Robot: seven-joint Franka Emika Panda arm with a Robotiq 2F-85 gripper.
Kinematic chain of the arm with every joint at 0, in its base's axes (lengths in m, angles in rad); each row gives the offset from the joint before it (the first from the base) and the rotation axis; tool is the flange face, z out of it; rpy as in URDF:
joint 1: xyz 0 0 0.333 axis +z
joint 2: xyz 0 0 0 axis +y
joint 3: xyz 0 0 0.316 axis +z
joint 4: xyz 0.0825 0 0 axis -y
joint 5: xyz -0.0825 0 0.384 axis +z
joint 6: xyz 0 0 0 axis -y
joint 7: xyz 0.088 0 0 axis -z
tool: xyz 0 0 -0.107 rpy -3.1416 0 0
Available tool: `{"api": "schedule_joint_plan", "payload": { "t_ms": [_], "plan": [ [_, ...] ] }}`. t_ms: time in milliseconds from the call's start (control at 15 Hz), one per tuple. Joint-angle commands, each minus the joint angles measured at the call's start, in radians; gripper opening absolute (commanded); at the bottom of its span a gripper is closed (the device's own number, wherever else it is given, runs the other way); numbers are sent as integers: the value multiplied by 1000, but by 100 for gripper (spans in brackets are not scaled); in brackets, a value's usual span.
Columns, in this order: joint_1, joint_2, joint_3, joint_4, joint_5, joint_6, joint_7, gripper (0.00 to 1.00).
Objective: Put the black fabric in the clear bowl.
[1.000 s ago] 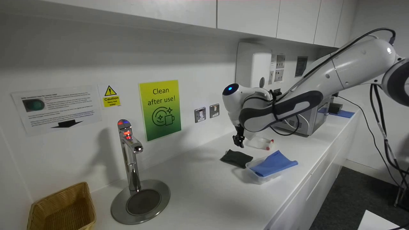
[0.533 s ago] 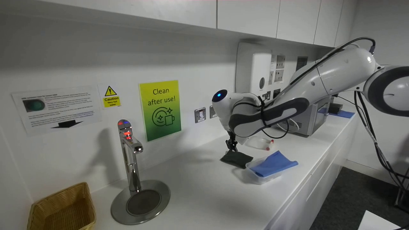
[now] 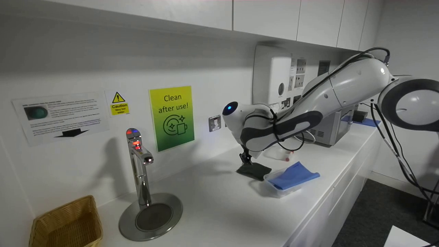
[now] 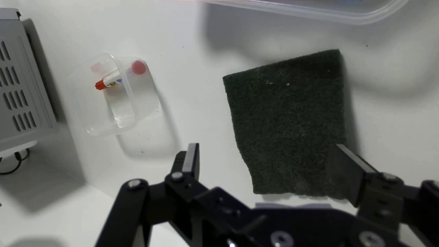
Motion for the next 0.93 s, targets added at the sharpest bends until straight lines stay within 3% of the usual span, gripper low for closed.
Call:
{"api": "schedule_joint_plan", "payload": {
  "t_ms": [0, 867],
  "plan": [
    [27, 35, -23, 63, -12, -55, 1, 100],
    [43, 104, -27, 119, 18, -57, -14, 100]
  ]
}}
